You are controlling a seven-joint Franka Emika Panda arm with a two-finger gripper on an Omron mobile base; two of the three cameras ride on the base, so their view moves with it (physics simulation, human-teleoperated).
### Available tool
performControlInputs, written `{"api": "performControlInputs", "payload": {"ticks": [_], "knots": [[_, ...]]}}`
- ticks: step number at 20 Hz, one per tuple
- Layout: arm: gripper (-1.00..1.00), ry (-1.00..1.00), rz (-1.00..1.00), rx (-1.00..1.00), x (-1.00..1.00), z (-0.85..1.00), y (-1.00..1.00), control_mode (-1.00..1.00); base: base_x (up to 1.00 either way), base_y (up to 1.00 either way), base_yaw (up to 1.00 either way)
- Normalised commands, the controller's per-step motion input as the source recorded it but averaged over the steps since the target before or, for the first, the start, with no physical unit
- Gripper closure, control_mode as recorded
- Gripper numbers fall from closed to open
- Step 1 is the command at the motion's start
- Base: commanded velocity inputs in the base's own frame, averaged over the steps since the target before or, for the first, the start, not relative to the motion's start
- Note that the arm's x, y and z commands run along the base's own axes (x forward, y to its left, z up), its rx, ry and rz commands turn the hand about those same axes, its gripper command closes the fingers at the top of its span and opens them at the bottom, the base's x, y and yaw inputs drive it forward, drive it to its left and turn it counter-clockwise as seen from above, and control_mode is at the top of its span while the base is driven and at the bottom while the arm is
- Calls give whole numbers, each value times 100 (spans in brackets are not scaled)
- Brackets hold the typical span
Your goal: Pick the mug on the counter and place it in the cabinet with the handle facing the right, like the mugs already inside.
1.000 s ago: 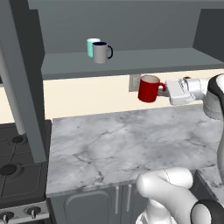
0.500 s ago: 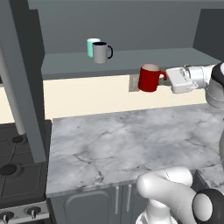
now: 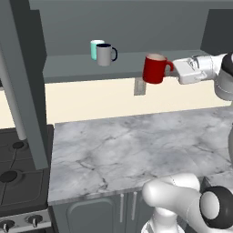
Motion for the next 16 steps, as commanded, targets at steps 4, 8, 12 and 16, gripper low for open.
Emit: {"api": "performControlInputs", "payload": {"ticks": [4,8,12,16], "knots": [[100,0,0,0,21,28,0,-100,0,0,0],[100,0,0,-1,28,12,0,-100,0,0,0],[100,0,0,-1,32,12,0,-100,0,0,0],[100,0,0,-1,29,9,0,-100,0,0,0]]}}
